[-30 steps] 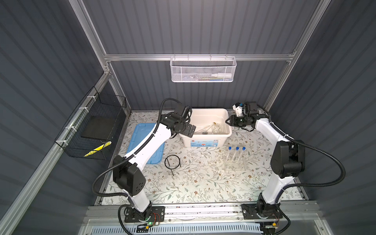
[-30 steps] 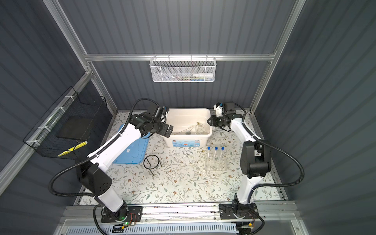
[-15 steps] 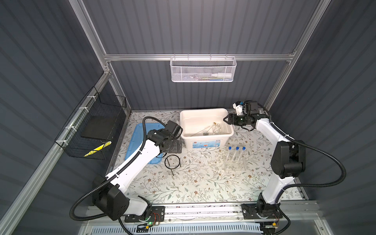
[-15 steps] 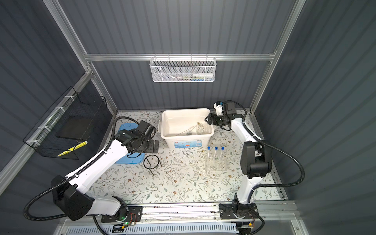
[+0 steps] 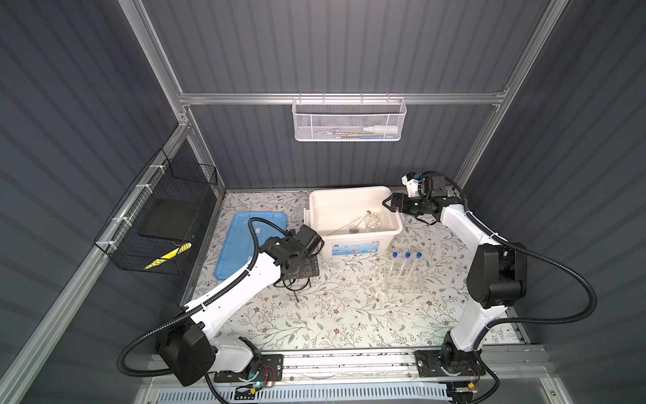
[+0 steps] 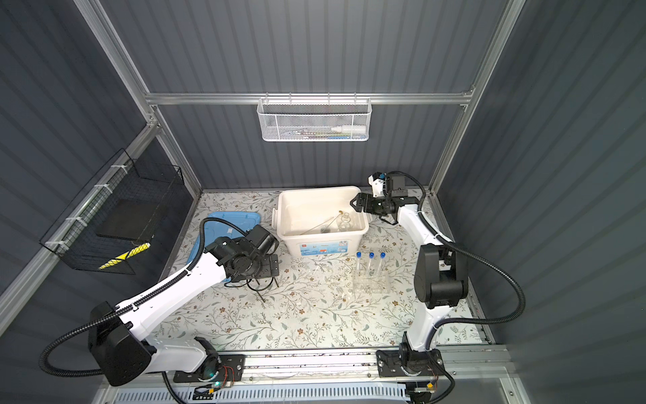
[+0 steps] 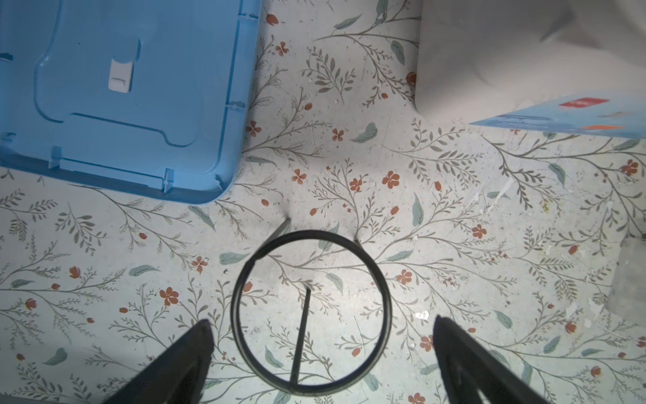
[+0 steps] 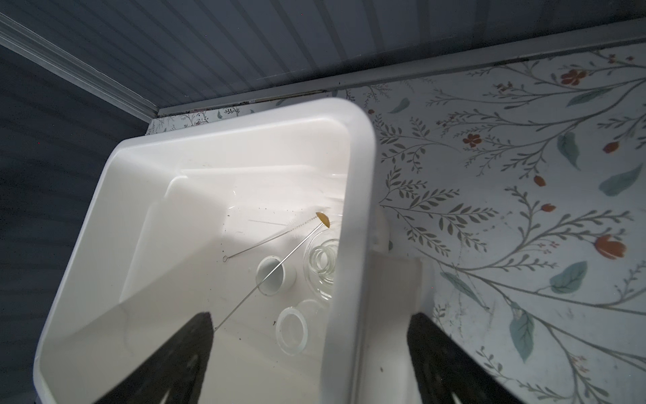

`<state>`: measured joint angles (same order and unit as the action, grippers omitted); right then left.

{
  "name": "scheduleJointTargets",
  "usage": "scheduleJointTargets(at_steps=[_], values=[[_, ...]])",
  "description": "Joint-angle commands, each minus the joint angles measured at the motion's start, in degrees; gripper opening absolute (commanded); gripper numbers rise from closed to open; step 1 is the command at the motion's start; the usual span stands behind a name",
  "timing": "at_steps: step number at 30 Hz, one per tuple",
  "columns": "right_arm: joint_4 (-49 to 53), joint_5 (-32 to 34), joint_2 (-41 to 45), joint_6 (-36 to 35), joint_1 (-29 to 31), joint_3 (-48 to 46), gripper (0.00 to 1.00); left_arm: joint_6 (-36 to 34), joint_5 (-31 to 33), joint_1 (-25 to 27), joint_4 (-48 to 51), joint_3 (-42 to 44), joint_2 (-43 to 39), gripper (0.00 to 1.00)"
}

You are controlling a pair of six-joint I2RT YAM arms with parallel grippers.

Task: Organize the chemistry lab equipment
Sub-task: 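Raise the left gripper out of the bin and move it to the black wire ring, then lower the left gripper and close it on the black wire ring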

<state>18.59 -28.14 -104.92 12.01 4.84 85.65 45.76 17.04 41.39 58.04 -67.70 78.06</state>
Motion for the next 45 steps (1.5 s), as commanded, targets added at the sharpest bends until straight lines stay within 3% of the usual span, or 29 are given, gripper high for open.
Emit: scheduleJointTargets(at_steps=[1, 26, 39, 45], values=[[0.6, 0.13, 0.71, 1.04, -1.17, -1.7, 0.9, 5.59, 1.53, 0.36, 0.41, 1.15, 0.86, 1.0], [0.11, -1.83, -0.54, 1.61, -2.82, -2.5, 0.9, 9.9, 0.99, 0.18, 1.55, 3.96, 4.06, 1.0], [0.34, -1.92, -1.09, 1.7, -3.06, -2.39, 0.9, 8.11, 2.71, 0.16, 3.79, -1.89, 5.78, 1.0], [0.42, -2.16, -1.22, 1.74, -3.34, -2.34, 0.9, 9.57, 4.27, 0.17, 6.23, -0.75, 3.41, 1.0]])
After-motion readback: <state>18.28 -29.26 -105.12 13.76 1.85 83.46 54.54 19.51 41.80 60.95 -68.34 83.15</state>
